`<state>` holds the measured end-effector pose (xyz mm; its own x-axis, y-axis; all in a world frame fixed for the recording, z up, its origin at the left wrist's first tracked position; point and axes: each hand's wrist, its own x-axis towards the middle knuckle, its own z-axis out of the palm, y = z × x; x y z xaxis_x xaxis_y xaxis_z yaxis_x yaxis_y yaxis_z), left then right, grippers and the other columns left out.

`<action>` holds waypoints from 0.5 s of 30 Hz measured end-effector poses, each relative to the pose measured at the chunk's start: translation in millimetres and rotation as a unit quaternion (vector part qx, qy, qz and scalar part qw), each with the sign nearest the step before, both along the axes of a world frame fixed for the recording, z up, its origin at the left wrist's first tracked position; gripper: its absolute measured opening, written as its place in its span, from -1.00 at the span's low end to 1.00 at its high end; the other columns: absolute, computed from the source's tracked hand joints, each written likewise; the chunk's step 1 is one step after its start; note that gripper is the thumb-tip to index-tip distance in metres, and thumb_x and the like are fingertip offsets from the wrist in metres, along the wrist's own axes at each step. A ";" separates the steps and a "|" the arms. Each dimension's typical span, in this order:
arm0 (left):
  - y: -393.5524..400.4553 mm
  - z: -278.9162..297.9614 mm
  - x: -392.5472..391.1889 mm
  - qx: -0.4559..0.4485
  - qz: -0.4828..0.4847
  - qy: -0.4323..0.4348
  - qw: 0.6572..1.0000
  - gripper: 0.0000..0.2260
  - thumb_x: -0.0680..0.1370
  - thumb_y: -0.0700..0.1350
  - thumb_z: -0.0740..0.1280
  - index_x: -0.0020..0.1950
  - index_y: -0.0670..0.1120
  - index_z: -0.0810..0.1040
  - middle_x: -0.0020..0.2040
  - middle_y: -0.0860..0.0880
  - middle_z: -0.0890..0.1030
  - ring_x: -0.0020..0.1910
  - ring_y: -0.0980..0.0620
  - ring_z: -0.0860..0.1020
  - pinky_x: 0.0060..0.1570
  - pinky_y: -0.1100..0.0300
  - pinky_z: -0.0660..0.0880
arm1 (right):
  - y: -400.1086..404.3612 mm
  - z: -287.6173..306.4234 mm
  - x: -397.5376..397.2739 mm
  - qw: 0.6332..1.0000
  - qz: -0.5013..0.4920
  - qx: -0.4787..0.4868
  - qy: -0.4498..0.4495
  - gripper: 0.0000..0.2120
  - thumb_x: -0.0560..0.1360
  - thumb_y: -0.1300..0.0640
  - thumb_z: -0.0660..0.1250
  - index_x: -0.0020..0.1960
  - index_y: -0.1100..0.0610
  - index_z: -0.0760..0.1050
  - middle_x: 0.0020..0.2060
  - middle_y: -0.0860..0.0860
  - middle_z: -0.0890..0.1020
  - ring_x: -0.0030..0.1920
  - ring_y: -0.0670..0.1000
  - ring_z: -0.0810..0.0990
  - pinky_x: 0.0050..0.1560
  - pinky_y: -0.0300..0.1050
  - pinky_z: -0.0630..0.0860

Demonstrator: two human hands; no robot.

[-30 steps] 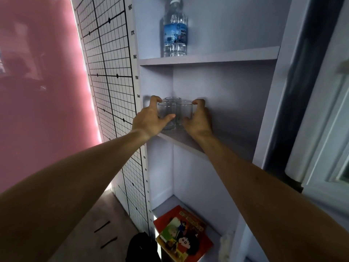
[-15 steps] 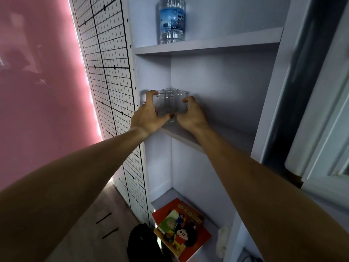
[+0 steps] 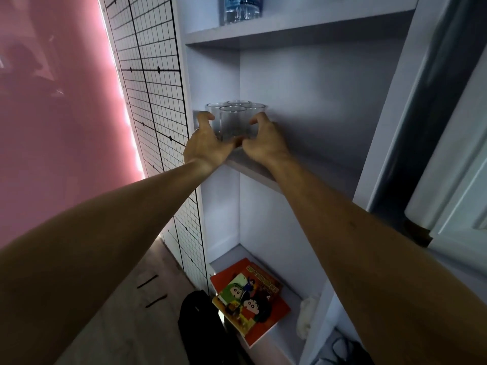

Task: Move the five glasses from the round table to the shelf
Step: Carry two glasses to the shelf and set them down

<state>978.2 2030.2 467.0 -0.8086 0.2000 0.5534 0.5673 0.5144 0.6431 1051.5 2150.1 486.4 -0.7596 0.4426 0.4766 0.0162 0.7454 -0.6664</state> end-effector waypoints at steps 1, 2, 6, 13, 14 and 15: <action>1.2 -0.8 1.5 0.004 -0.004 -0.006 1.000 -0.30 0.35 0.29 0.46 0.29 -0.01 0.24 -0.10 -0.03 0.63 -0.16 -0.06 0.60 -0.22 0.12 0.45 | -0.5 0.4 0.5 1.000 -0.001 0.004 0.004 -0.57 0.38 0.16 0.37 0.24 0.04 0.42 0.12 0.11 0.53 0.02 0.09 0.56 -0.06 -0.15 0.49; 2.4 -2.2 2.8 0.007 -0.010 -0.010 1.000 -0.36 0.36 0.27 0.45 0.24 -0.02 0.27 -0.09 -0.04 0.62 -0.14 -0.08 0.60 -0.20 0.10 0.47 | -1.0 0.5 1.1 1.000 -0.002 0.004 0.008 -0.58 0.37 0.16 0.37 0.22 0.04 0.43 0.09 0.10 0.52 0.00 0.09 0.55 -0.09 -0.17 0.45; 3.2 -6.4 5.7 0.004 -0.011 -0.022 1.000 -0.54 0.39 0.14 0.39 0.16 -0.03 0.34 -0.03 -0.06 0.63 -0.01 -0.14 0.60 -0.05 0.07 0.51 | -2.8 1.4 2.8 1.000 -0.008 -0.008 0.022 -0.56 0.36 0.18 0.35 0.23 0.03 0.44 0.08 0.06 0.42 -0.02 0.06 0.52 -0.07 -0.20 0.41; 3.3 -3.3 7.8 -0.027 -0.017 -0.032 0.999 -0.49 0.35 0.15 0.34 0.19 -0.06 0.36 0.02 -0.07 0.62 0.01 -0.11 0.59 0.01 0.05 0.52 | -7.4 2.6 6.6 1.000 -0.005 0.006 0.023 -0.55 0.38 0.14 0.35 0.26 0.07 0.41 0.17 0.12 0.49 0.11 0.14 0.55 0.02 -0.11 0.50; 3.4 -2.5 6.8 -0.032 -0.015 -0.036 0.999 -0.50 0.36 0.15 0.34 0.20 -0.06 0.35 0.03 -0.07 0.62 0.01 -0.11 0.58 0.01 0.05 0.51 | -7.7 2.8 7.0 1.000 -0.004 0.006 0.022 -0.56 0.38 0.14 0.35 0.25 0.07 0.40 0.17 0.12 0.49 0.12 0.14 0.55 0.02 -0.11 0.49; 3.2 -2.0 5.8 -0.035 -0.012 -0.041 0.998 -0.48 0.36 0.15 0.35 0.21 -0.06 0.36 0.04 -0.06 0.61 0.00 -0.08 0.57 -0.01 0.07 0.50 | -8.2 2.7 7.1 1.000 -0.003 0.007 0.023 -0.56 0.38 0.14 0.35 0.25 0.07 0.40 0.17 0.12 0.50 0.13 0.14 0.55 0.03 -0.10 0.49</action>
<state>984.1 2033.4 465.0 -0.8448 0.2564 0.4697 0.5276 0.5459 0.6509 1058.6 2141.9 489.1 -0.7344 0.4403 0.5165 -0.0094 0.7543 -0.6565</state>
